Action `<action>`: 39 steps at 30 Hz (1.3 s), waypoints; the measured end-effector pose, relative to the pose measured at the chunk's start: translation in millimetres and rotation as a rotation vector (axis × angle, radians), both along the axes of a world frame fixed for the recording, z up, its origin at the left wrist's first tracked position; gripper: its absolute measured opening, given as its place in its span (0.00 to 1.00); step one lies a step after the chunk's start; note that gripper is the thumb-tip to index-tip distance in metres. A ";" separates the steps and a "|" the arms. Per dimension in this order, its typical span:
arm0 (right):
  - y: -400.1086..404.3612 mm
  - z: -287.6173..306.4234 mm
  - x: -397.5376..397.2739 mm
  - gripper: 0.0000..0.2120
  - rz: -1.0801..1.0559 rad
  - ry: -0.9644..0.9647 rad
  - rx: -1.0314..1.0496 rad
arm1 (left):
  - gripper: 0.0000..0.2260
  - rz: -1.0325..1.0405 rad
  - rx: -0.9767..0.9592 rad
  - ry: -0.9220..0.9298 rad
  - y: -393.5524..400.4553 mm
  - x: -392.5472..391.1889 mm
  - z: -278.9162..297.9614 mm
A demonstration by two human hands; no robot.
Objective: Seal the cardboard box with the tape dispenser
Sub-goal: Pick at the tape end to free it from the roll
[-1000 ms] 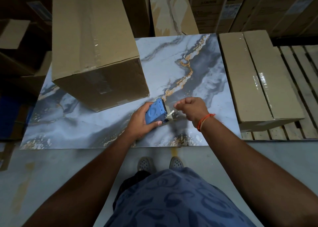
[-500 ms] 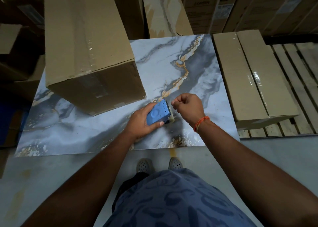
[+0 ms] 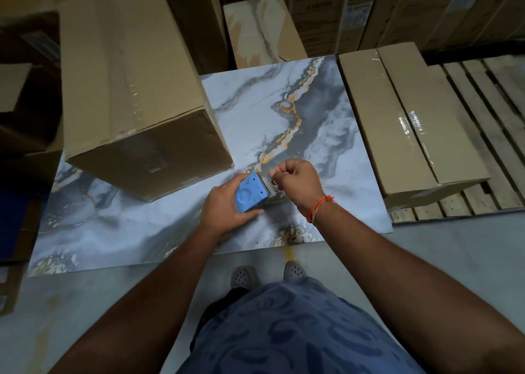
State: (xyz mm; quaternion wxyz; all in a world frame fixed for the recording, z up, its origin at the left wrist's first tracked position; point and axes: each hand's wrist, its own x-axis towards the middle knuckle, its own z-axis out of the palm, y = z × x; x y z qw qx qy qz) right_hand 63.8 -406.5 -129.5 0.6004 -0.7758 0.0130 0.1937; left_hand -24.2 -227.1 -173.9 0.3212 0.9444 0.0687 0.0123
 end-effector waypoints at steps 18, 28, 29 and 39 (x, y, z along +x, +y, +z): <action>-2.8 25.3 10.3 0.06 0.027 -0.015 0.055 | 0.40 0.081 0.173 0.178 3.4 14.9 23.9; -26.0 54.2 32.0 0.09 -0.046 -0.075 0.107 | 0.41 0.044 0.372 0.291 11.7 23.6 38.7; -28.8 54.6 33.9 0.09 -0.050 -0.078 0.108 | 0.42 0.038 0.398 0.302 11.6 24.9 39.9; -64.9 42.3 41.8 0.07 -0.249 0.020 0.103 | 0.37 -0.034 0.620 0.471 -1.9 50.4 52.3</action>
